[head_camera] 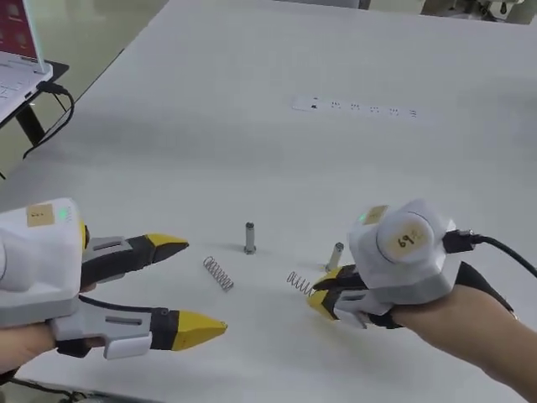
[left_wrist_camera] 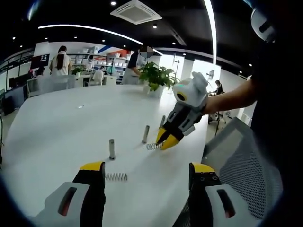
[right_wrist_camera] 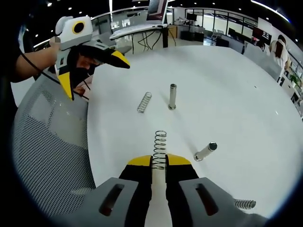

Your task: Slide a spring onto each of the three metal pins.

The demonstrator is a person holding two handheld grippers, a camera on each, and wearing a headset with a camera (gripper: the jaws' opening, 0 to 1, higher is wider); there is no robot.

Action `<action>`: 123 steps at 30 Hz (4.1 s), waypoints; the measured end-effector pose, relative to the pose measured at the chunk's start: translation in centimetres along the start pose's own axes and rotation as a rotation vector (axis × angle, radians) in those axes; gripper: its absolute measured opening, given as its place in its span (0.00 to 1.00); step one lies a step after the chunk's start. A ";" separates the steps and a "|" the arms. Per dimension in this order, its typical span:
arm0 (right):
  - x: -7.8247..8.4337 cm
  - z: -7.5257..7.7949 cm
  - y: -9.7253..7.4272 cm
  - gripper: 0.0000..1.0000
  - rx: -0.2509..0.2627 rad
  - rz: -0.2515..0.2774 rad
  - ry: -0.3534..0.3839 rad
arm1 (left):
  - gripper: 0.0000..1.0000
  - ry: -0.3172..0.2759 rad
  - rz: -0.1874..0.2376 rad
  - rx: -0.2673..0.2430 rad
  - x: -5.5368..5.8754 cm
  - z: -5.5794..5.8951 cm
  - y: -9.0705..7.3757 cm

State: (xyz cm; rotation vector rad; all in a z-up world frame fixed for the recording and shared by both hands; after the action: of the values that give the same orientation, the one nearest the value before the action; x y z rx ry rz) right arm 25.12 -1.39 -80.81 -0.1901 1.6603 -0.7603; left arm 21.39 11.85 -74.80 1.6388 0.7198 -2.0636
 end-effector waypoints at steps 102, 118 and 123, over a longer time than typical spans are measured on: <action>-4.1 -2.3 -6.2 0.07 -0.242 0.168 -0.479 | 0.02 0.080 0.053 0.417 -1.6 6.9 10.3; -3.4 -1.9 -6.6 0.09 -0.242 0.164 -0.406 | 0.02 0.055 0.052 0.431 -1.9 7.2 10.2; -3.4 -2.0 -6.6 0.08 -0.241 0.158 -0.410 | 0.02 0.057 0.053 0.432 -1.9 7.1 10.1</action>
State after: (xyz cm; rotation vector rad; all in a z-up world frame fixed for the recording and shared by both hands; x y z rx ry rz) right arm 22.30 -3.94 -74.14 -0.3553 1.3514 -0.3687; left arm 22.50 -0.48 -73.13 1.9226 0.2494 -2.2528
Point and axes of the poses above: the centre of the closed fingertips' face, and the gripper's own axes: y roughly forward along the fingers, z roughly to its right, x roughly out of its underside, the point moved 2 cm from there along -y, roughly backward along the fingers, and after that the axes turned 15 degrees about z, right-handed, at the moved point
